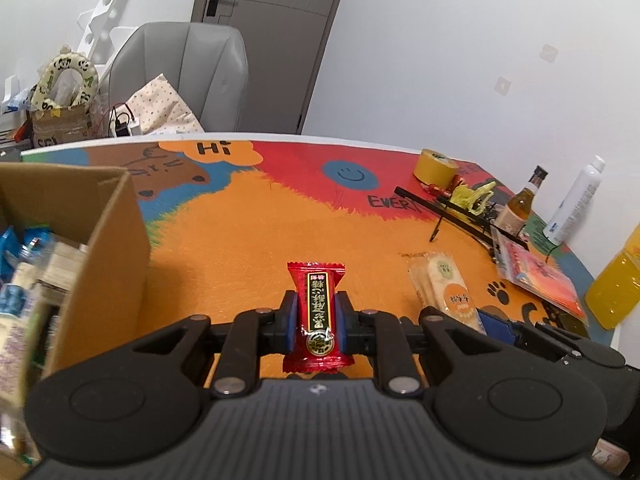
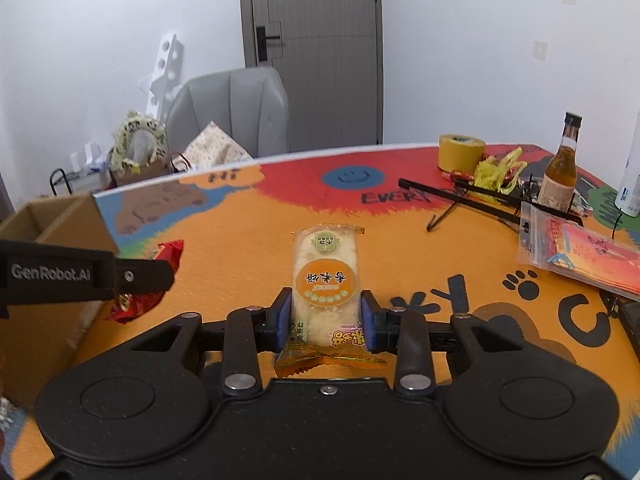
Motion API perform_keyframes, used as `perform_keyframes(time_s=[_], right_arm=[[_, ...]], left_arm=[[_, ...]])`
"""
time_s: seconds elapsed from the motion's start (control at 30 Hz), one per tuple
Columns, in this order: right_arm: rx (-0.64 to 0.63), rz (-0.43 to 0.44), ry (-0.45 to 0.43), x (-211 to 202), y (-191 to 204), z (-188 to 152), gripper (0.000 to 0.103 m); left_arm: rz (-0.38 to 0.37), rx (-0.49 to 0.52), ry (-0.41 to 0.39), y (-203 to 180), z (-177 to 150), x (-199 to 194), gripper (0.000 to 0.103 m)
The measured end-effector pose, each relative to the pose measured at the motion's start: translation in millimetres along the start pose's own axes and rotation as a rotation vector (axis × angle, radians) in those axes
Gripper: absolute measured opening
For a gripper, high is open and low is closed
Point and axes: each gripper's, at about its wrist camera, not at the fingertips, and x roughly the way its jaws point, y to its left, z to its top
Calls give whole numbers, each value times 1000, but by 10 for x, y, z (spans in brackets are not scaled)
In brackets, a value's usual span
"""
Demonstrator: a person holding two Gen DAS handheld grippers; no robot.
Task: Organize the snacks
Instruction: 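Carry the red candy bar and white cake bar over the cardboard box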
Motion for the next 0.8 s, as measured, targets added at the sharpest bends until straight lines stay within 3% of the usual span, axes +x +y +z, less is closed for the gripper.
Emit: perform_keyframes(time_s=[0.47, 0.8], right_arm=[[30, 10, -107, -485, 219, 223, 33], [38, 125, -132, -618, 601, 389, 33]], left_arm=[[-57, 28, -77, 166, 224, -556, 18], [-64, 53, -105, 723, 384, -980, 18]])
